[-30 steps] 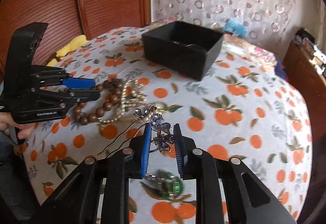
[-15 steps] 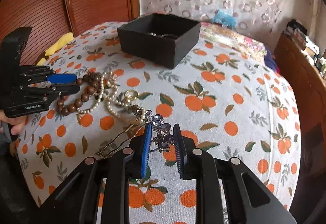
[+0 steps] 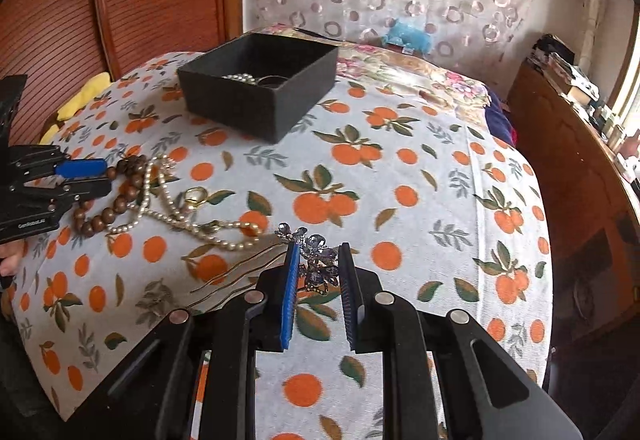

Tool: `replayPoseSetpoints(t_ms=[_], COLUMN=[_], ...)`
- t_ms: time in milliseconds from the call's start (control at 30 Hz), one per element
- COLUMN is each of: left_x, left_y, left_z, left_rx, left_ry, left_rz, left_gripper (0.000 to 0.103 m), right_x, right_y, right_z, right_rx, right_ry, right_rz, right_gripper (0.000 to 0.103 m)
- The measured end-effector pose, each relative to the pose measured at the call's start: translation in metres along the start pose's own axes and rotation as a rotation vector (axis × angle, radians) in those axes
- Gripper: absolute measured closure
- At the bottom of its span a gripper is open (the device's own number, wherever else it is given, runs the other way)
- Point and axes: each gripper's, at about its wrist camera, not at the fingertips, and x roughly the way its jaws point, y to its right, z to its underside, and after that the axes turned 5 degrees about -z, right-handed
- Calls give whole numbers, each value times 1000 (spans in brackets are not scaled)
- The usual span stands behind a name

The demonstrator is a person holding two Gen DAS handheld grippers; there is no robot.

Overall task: Organize jewelry
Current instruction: 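Grasp the brown wooden bead bracelet with the left gripper while the right gripper grasps the silver brooch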

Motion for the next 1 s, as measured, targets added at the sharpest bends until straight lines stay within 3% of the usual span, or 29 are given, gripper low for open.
replayPoseSetpoints(t_ms=[133,200,233,333,700,1000], left_x=[0,1,1,0,-60,-84], left_y=[0,-1,-1,-3,-8,-5], left_z=[0,-1,-1,-2,-37,-68], left_rx=[-5,-6,-6,-9,-21,12], left_ry=[1,1,1,3,194,276], left_rz=[2,3,6,19,34,14], left_gripper=[76,81,90,91,91,91], right_x=[-1,-2,-3,-5,-14,-15], right_y=[2,2,1,-1,-7,-15], right_z=[1,0,0,-2,-20,-45], right_rx=[13,14,13,11,2,-19], right_ry=[20,27,33,48,99,138], right_rz=[-19,-26,-29,-38,-53,-63], right_gripper=[82,82,82,82,82,82])
